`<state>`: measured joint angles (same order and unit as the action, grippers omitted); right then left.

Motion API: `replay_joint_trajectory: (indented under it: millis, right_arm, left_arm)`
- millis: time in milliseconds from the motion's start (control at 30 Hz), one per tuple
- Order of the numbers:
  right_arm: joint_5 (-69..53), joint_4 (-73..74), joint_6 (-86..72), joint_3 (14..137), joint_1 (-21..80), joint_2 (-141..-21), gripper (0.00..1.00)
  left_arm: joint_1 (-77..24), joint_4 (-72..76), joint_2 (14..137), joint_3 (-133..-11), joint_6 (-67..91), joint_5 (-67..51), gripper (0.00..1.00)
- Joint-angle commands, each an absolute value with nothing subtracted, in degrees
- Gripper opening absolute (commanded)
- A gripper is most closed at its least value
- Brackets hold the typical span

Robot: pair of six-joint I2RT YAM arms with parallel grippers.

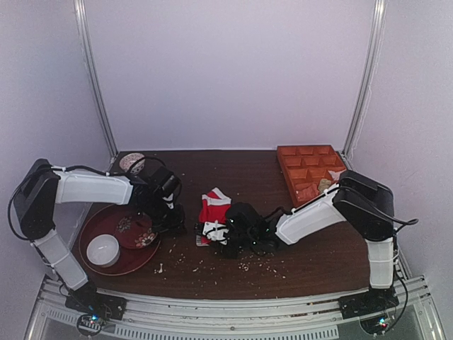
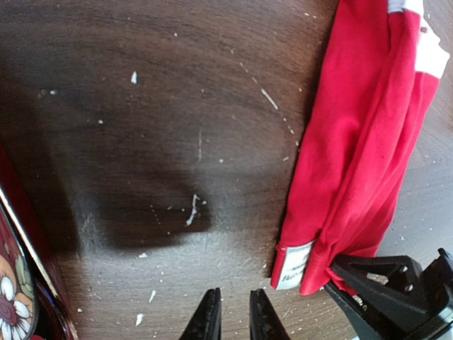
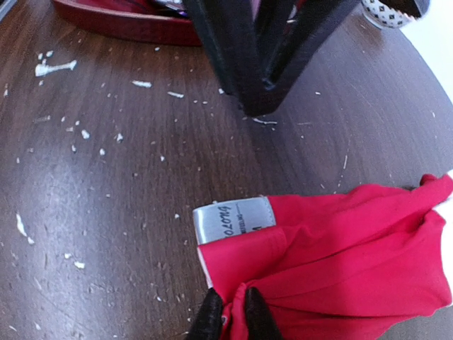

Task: Roll the underwear
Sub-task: Roll the underwear at the center of the board.

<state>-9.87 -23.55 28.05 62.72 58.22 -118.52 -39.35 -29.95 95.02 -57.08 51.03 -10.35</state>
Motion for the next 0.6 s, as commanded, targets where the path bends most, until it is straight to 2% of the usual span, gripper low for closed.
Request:
replay_joint_trajectory:
  millis: [0,67,267,567]
  right_arm:
    - [-10.3,-16.8,25.3,63.5,57.8,-119.3,0.04]
    - [-10.9,-15.4,24.2,64.3,57.8,-119.1,0.0]
    - [-14.4,-8.6,19.2,68.6,57.5,-117.9,0.0]
    - [-29.8,1.7,7.4,76.6,53.9,-116.6,0.0]
  left_arm:
    - [-38.8,-28.7,93.5,-56.7,50.4,-11.0,0.16]
    - [-38.7,-28.9,93.2,-56.8,50.3,-10.9,0.16]
    - [-38.4,-29.5,91.7,-56.9,50.1,-10.9,0.16]
    - [-38.0,-30.2,88.9,-56.9,49.8,-11.1,0.16]
